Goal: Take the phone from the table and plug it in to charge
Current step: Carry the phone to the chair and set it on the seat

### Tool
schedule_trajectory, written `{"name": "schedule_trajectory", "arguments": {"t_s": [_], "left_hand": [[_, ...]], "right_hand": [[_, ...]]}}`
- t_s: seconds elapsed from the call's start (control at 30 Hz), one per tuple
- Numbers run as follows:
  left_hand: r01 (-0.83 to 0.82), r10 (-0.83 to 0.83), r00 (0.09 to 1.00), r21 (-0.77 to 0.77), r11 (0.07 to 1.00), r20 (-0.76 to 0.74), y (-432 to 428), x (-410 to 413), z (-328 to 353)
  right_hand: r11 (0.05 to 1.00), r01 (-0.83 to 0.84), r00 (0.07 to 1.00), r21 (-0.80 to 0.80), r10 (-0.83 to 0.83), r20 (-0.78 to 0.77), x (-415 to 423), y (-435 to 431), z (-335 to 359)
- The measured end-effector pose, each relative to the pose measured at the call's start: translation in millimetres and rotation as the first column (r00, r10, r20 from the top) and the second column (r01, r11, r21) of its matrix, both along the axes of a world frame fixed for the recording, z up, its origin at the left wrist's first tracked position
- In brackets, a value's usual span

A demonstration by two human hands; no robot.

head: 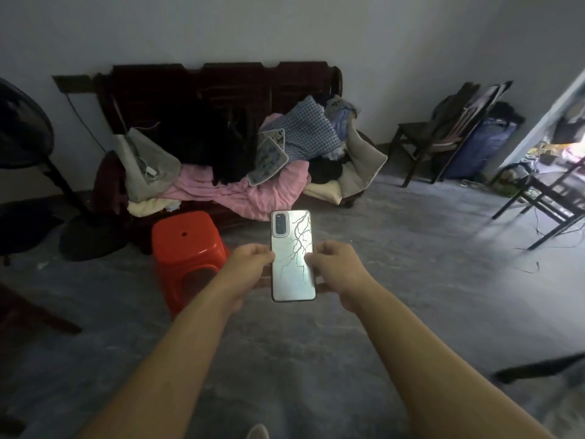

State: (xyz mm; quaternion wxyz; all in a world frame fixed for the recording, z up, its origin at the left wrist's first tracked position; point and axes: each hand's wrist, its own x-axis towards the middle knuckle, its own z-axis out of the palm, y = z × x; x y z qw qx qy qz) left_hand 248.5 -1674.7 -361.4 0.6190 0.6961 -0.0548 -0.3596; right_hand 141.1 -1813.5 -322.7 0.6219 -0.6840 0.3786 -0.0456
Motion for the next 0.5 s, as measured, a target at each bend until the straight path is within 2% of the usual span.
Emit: {"name": "schedule_trajectory", "arguments": {"t_s": [0.23, 0.5], "left_hand": [[0.065, -0.065, 0.998, -0.014, 0.998, 0.029, -47.9, 50.7, 1.1], [0.120, -0.123, 0.991, 0.056, 0.991, 0.049, -118.2, 83.2, -9.8]], "right_hand": [[0.996, 0.088, 0.996, -0.014, -0.089, -0.016, 37.3, -37.4, 8.6], [0.991, 0.133, 0.991, 0.016, -0.133, 0.014, 62.0, -105.0, -9.8]]}}
